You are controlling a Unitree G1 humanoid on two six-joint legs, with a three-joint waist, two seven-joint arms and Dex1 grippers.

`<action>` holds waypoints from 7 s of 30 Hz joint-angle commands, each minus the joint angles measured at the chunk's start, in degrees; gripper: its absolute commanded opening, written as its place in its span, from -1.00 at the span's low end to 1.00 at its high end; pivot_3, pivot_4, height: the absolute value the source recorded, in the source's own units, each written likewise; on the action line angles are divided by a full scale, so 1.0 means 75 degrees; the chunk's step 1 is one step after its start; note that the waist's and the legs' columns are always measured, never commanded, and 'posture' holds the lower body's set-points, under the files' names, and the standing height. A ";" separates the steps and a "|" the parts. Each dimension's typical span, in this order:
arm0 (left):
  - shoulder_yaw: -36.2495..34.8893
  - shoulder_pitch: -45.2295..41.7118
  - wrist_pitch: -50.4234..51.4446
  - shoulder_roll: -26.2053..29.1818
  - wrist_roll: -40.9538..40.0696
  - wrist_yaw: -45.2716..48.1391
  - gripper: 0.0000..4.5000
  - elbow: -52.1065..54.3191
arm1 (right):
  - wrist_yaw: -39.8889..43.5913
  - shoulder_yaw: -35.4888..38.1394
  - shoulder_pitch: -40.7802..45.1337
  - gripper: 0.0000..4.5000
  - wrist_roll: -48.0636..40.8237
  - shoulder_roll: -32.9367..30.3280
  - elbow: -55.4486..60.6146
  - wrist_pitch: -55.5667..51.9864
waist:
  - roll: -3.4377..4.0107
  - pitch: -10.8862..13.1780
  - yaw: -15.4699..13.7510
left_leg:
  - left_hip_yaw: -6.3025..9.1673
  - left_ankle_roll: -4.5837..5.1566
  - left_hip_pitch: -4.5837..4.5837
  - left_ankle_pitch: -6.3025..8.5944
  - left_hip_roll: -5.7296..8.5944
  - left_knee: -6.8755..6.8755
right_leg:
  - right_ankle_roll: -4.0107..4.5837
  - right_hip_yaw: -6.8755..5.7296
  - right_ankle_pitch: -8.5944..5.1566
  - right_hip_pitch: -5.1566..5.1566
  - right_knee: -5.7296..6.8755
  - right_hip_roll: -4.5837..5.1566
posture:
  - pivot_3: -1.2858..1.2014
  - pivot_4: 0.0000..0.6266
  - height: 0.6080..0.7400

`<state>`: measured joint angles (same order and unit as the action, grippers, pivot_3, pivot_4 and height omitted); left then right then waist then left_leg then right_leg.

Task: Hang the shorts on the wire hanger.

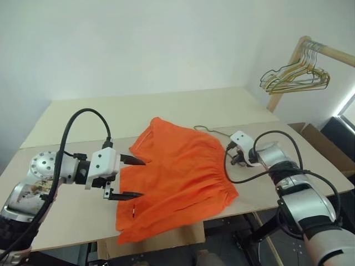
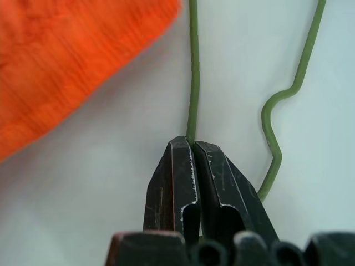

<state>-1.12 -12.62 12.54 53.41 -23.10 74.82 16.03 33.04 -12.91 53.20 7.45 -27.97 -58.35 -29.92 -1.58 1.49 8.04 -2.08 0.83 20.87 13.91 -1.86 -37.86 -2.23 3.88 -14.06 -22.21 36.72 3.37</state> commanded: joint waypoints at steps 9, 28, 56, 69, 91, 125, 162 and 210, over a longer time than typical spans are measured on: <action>-0.0038 -0.0851 -0.0003 -0.0754 -0.0047 -0.0555 1.00 -0.0452 | -0.1477 0.2505 0.0049 -1.00 -0.1568 0.0058 0.1142 -0.0322 | 0.0036 0.0024 0.0140 | 0.0026 0.0003 0.0064 0.0002 0.0000 0.0011 | 0.0005 0.0018 0.0005 -0.0069 -0.0001 -0.0003 | -0.02 -1.00 1.00; -0.2116 -0.4049 0.4345 -0.4711 -0.3978 -0.5517 1.00 -0.2809 | -0.2173 0.0618 -0.3945 -1.00 -0.0293 0.1914 0.7695 0.5552 | 0.0036 0.0023 -0.0047 | 0.0072 -0.0002 0.0140 0.0000 0.0016 -0.0013 | -0.0023 0.0019 0.0030 -0.0130 0.0009 0.0004 | -0.03 -1.00 1.00; -0.2266 -0.4065 0.4261 -0.4889 -0.4030 -0.5818 -0.98 -0.2735 | -0.2173 0.0084 -0.4208 -1.00 0.0578 0.2175 0.7710 0.5113 | 0.0035 0.0023 -0.0128 | 0.0076 -0.0015 0.0135 -0.0008 0.0021 -0.0012 | -0.0015 0.0015 0.0034 -0.0125 0.0007 0.0001 | -0.01 -1.00 1.00; -0.1773 -0.4047 0.3194 -0.4356 -0.2993 -0.4456 -1.00 -0.2938 | 0.0112 0.1406 -0.4486 0.75 -0.2884 0.1506 0.9016 0.1711 | 0.0035 0.0024 -0.0136 | 0.0074 -0.0015 0.0141 -0.0009 0.0023 -0.0012 | -0.0015 0.0013 0.0034 -0.0126 0.0000 0.0002 | -0.02 -1.00 1.00; -0.1697 -0.4110 0.3923 -0.3574 -0.4511 -0.0592 -1.00 -0.2848 | 0.4541 0.1611 -0.2675 0.75 -0.7075 -0.0520 0.8315 -0.2672 | 0.0041 0.0032 -0.0158 | 0.0050 -0.0013 0.0149 -0.0008 0.0009 -0.0012 | -0.0005 -0.0002 0.0032 -0.0128 -0.0009 -0.0030 | -0.03 -1.00 1.00; -0.0159 -0.3038 0.1706 -0.3410 -0.1309 -0.1084 0.34 -0.3693 | 0.3767 0.2404 -0.2862 -1.00 -0.7441 -0.0470 0.8162 -0.3237 | 0.0041 0.0031 -0.0168 | 0.0051 -0.0013 0.0153 -0.0008 0.0019 -0.0013 | -0.0005 -0.0007 0.0036 -0.0127 -0.0013 -0.0023 | -0.05 -1.00 1.00; 0.1559 -0.2288 -0.1983 -0.1532 0.1746 0.0544 0.98 -0.3195 | 0.6267 0.2561 -0.7891 -1.00 -0.7167 -0.6149 0.7147 -0.5856 | 0.0059 0.0029 0.0277 | 0.0013 -0.0001 0.0151 0.0000 0.0009 -0.0012 | -0.0086 0.0014 0.0007 -0.0112 -0.0073 -0.0011 | -0.11 -1.00 1.00; 0.1607 -0.1771 -0.2374 -0.1348 0.2216 -0.0028 0.98 -0.3017 | 0.7928 -0.0141 -0.5480 -1.00 -0.6814 -0.5304 0.5188 -0.5395 | 0.0086 0.0012 -0.0123 | 0.0007 0.0000 0.0144 0.0000 0.0010 -0.0022 | -0.0083 0.0017 0.0012 -0.0111 -0.0062 -0.0014 | -0.05 -1.00 1.00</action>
<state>11.24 -25.10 -3.97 43.23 -6.68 75.01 -7.18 88.80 -13.41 10.72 -41.92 -67.93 -19.72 -69.36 -0.93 1.57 7.12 -2.02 0.83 21.95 13.91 -1.79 -38.03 -2.86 4.01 -13.96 -23.04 36.26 3.26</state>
